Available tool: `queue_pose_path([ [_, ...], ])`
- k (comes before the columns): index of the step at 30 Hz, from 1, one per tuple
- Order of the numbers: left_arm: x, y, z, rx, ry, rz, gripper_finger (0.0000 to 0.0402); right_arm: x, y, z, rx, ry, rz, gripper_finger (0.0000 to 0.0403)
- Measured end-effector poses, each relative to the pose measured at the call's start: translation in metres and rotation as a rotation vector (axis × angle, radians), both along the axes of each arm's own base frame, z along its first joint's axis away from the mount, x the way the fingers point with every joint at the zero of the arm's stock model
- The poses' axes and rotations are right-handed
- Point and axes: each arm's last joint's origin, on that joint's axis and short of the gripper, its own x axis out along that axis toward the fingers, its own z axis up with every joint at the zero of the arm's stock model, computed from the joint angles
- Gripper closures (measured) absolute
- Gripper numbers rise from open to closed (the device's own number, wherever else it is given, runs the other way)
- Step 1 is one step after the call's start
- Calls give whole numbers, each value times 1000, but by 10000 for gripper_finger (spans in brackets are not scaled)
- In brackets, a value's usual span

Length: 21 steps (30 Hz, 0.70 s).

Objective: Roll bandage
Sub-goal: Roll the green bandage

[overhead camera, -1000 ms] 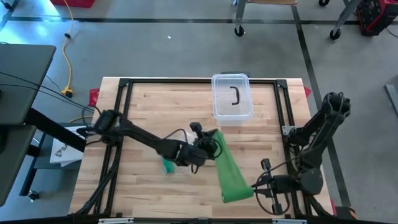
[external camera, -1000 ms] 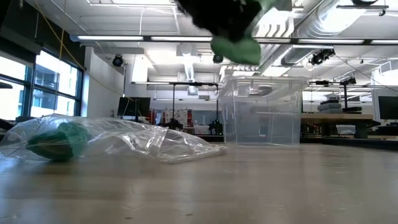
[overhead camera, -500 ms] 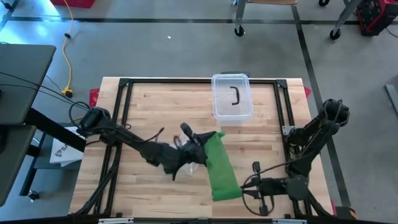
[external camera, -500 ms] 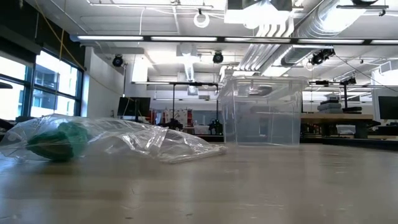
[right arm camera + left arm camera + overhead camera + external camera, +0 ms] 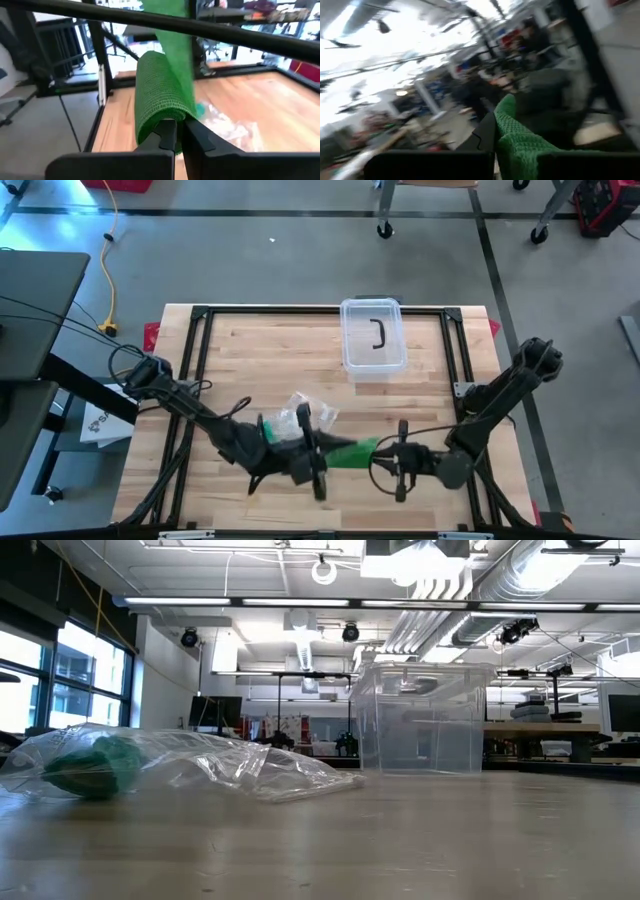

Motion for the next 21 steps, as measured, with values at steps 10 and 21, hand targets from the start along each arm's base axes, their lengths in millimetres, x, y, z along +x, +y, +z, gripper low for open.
queue_pose_path([
  [10,-6,-41,-16,-192,-27,-347,401,-15,-23,41,22,-99,-44,402],
  [21,22,-22,-28,-290,-58,-446,401,-2,-34,36,51,-67,-47,402],
])
